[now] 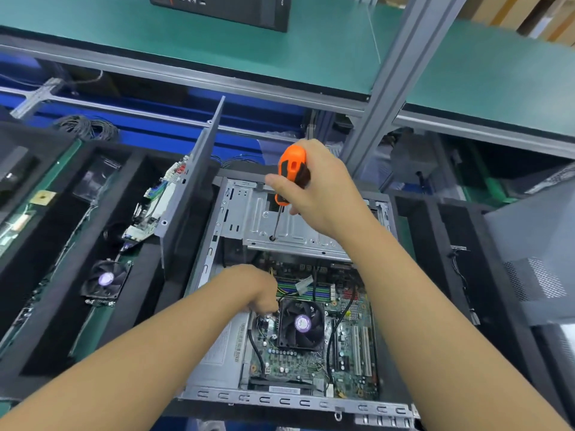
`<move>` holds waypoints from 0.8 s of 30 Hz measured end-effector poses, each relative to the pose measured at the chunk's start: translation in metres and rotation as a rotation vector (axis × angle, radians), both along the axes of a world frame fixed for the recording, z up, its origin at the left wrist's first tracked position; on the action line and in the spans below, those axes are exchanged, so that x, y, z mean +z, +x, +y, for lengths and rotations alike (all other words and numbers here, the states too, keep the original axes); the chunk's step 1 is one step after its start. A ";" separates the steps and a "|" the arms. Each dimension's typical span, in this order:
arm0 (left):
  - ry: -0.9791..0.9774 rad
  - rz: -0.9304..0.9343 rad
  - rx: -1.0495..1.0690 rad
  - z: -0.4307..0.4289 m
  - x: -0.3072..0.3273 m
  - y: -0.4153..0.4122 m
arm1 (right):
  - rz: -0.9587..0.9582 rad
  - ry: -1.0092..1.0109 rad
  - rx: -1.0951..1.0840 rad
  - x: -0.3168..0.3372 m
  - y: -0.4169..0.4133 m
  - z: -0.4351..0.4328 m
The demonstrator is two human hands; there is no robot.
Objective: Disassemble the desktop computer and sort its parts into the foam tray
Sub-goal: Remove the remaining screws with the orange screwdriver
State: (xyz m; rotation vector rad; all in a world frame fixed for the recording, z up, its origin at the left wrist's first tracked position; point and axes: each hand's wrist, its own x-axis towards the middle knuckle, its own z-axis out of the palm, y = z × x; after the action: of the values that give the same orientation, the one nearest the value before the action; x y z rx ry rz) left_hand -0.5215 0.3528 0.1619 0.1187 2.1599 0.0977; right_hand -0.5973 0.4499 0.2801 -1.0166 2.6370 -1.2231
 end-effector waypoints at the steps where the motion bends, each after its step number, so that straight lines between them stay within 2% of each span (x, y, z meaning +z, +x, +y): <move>1: 0.043 0.059 0.061 -0.006 0.004 -0.001 | 0.008 0.012 -0.001 0.002 -0.001 0.000; 6: 0.091 0.352 0.316 -0.034 0.010 -0.007 | 0.016 0.023 0.020 0.000 0.004 -0.001; 10: 0.027 0.223 0.286 -0.031 -0.006 -0.002 | 0.006 0.001 0.019 0.000 0.002 -0.003; 12: 0.032 0.094 0.252 -0.025 -0.014 -0.004 | 0.004 -0.010 0.027 -0.002 0.001 -0.001; 15: 0.079 0.007 0.263 -0.025 -0.022 -0.011 | 0.001 -0.009 0.033 -0.003 0.001 0.001; 24: 0.152 0.046 0.417 -0.035 -0.028 -0.017 | -0.010 -0.036 0.014 -0.003 0.000 0.001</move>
State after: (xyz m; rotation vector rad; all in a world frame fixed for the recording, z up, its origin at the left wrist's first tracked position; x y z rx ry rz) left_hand -0.5385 0.3182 0.1339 -0.2468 2.1928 0.5034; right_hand -0.5971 0.4511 0.2769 -1.0298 2.6055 -1.2744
